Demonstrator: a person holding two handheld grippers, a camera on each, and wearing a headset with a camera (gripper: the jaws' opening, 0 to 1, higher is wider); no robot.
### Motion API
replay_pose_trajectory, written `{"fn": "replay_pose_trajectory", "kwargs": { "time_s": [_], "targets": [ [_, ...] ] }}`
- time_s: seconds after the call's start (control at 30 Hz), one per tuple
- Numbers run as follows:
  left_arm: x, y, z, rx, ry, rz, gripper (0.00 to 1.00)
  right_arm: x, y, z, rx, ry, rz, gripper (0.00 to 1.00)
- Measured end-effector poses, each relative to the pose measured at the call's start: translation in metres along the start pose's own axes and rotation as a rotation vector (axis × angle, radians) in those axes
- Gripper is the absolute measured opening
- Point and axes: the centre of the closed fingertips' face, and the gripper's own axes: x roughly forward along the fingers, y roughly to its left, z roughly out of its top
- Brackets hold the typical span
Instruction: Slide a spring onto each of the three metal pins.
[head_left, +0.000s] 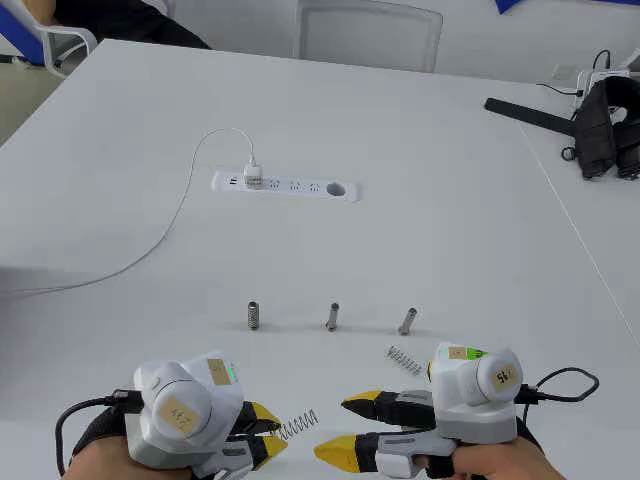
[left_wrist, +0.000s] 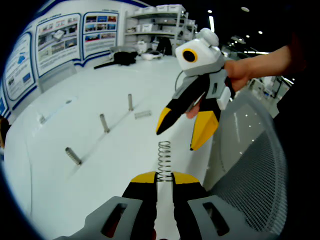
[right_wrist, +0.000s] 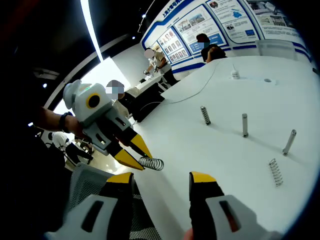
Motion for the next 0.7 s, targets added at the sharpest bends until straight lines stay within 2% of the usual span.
{"fn": "replay_pose_trajectory", "kwargs": {
  "time_s": [0.13,0.47,0.7],
  "targets": [
    [0.001,-0.008,0.005,0.013,-0.008,-0.013,0.10,0.004,0.003,-0.003,-0.018,0.012,0.014,0.35],
    [0.004,-0.016,0.016,0.059,-0.021,-0.047,0.10,0.003,0.018,0.000,-0.005,-0.007,0.093,0.26],
    [0.007,-0.021,0.019,0.114,-0.017,-0.071,0.10,-0.001,0.018,0.002,-0.001,-0.006,0.117,0.17]
  ]
}}
